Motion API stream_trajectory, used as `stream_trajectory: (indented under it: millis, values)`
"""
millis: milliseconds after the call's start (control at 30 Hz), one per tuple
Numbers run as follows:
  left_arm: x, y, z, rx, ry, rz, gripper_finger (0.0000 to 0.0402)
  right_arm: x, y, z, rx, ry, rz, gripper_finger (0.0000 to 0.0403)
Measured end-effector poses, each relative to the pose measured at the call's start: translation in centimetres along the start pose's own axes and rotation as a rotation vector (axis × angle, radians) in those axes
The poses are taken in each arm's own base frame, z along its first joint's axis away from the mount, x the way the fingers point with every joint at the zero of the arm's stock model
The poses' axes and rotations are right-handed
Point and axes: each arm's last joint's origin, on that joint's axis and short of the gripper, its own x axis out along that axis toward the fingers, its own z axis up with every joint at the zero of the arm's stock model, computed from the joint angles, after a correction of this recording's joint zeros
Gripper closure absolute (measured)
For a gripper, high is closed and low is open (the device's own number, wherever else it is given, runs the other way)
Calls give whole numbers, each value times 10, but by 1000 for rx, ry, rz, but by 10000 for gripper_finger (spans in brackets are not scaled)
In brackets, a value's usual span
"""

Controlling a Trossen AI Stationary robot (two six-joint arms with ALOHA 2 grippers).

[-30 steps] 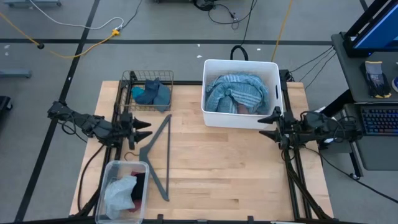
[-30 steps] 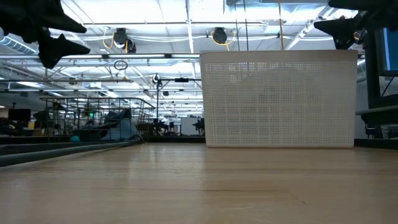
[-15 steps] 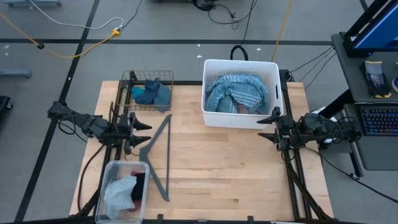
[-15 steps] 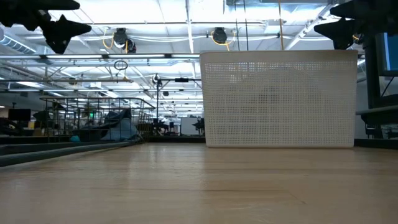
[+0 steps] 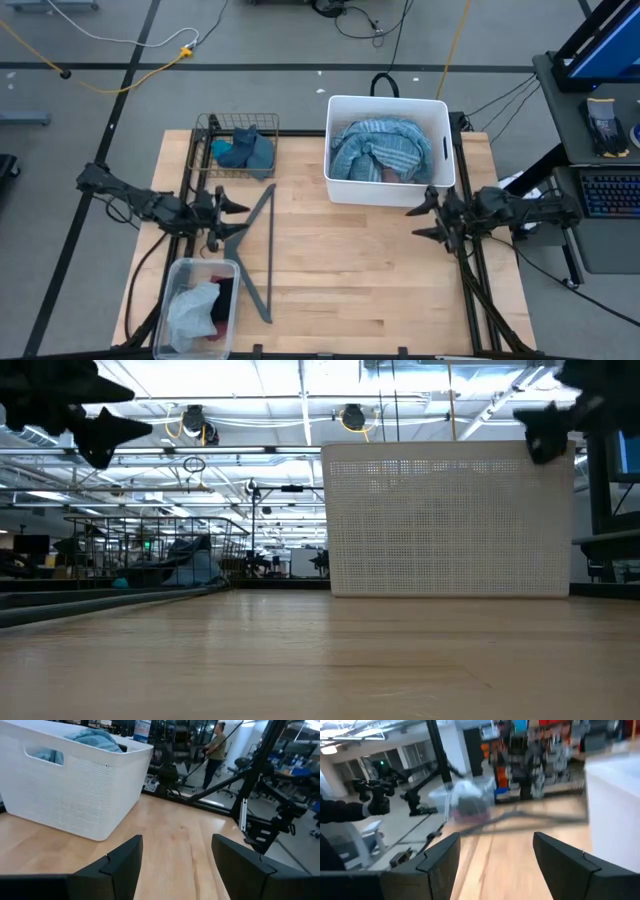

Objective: Pick & Place Cloths
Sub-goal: Return to Home Position

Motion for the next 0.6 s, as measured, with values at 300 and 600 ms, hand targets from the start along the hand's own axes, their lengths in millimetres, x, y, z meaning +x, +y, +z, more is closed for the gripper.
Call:
stream_trajectory:
  millis: [300, 600]
  values:
    - [5, 7, -31, -37, -51, -16, 158, 9, -13, -43, 39, 64, -86, 157]
    - [7, 12, -39, 3, -66, 12, 158, 10, -16, -46, 20, 22, -171, 158]
